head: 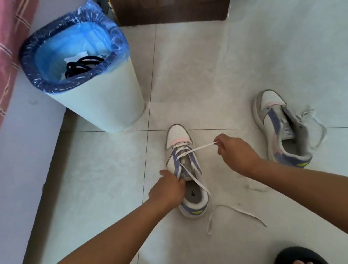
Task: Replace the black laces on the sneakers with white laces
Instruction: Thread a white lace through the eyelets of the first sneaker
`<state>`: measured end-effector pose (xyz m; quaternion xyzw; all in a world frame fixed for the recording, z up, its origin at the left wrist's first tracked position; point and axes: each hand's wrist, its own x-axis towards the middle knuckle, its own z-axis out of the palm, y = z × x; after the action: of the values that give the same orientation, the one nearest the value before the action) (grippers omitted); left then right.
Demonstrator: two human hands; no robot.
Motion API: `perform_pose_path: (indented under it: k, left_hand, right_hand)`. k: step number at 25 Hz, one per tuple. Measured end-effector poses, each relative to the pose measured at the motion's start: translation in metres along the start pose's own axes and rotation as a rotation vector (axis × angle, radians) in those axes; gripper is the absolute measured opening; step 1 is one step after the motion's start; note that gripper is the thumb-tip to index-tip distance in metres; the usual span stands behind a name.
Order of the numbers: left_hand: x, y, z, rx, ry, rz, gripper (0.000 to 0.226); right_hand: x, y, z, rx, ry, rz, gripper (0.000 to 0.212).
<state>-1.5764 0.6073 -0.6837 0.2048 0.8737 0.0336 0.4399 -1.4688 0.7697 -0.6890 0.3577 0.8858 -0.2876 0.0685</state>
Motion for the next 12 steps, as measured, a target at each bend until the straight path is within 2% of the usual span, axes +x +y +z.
perform_pose_path:
  k: [3,5,7,10,12]
  left_hand:
    - [-0.005,-0.007,-0.002,-0.231,-0.063,-0.073,0.034]
    - [-0.006,-0.015,-0.004,-0.309,-0.069,-0.073,0.027]
    - [-0.006,-0.024,-0.008,-0.352,-0.059,-0.08,0.026]
    - [-0.005,-0.04,-0.016,-0.382,-0.019,-0.115,0.028]
    - [-0.001,-0.049,-0.02,-0.38,0.009,-0.135,0.03]
  right_hand:
    - [0.007,0.013,-0.01,-0.167,0.041,0.05,0.026]
    - [0.019,0.025,-0.021,-0.158,0.099,0.103,0.027]
    - [0.034,0.039,-0.033,0.073,0.187,0.171,0.026]
    - [0.048,0.052,-0.057,0.623,0.313,0.348,0.022]
    - [0.05,0.06,-0.074,0.672,0.384,0.374,0.024]
